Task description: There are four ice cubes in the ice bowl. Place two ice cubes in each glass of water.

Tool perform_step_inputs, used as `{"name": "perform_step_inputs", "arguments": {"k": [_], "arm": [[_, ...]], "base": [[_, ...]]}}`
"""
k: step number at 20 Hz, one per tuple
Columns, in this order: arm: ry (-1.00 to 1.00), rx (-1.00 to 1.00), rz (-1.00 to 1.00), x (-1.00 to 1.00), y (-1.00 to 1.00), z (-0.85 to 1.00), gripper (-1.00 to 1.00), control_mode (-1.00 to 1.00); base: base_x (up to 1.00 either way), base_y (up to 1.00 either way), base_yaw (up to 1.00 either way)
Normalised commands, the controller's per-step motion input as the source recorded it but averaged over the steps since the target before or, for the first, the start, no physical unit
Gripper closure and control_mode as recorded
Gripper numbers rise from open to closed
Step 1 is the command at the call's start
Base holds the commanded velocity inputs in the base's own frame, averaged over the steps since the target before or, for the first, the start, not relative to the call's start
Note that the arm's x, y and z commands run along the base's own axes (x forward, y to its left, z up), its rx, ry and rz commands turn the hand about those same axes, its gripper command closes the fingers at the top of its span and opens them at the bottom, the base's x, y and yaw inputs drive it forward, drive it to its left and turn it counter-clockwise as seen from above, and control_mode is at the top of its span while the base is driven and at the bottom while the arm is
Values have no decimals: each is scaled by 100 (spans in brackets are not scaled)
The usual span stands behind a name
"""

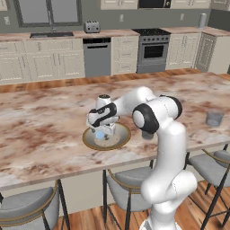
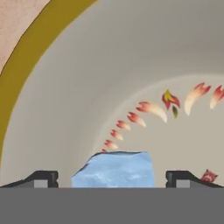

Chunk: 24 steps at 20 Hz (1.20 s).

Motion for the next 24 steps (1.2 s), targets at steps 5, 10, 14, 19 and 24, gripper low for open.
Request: {"name": "perform_step_inputs", "arguments": {"k": [5, 10, 14, 19, 24], "arm": [[0, 0, 0, -14, 0, 0, 100, -100], [0, 0, 0, -19, 0, 0, 100, -100], [-1, 0, 0, -32, -13, 61, 100, -100], [-1, 0, 5, -94, -52, 99, 100, -100], [-2, -1, 32, -92, -85, 70, 100, -100]], "base": [[0, 0, 0], [0, 0, 0], [0, 0, 0], [0, 0, 0], [0, 0, 0]]}}
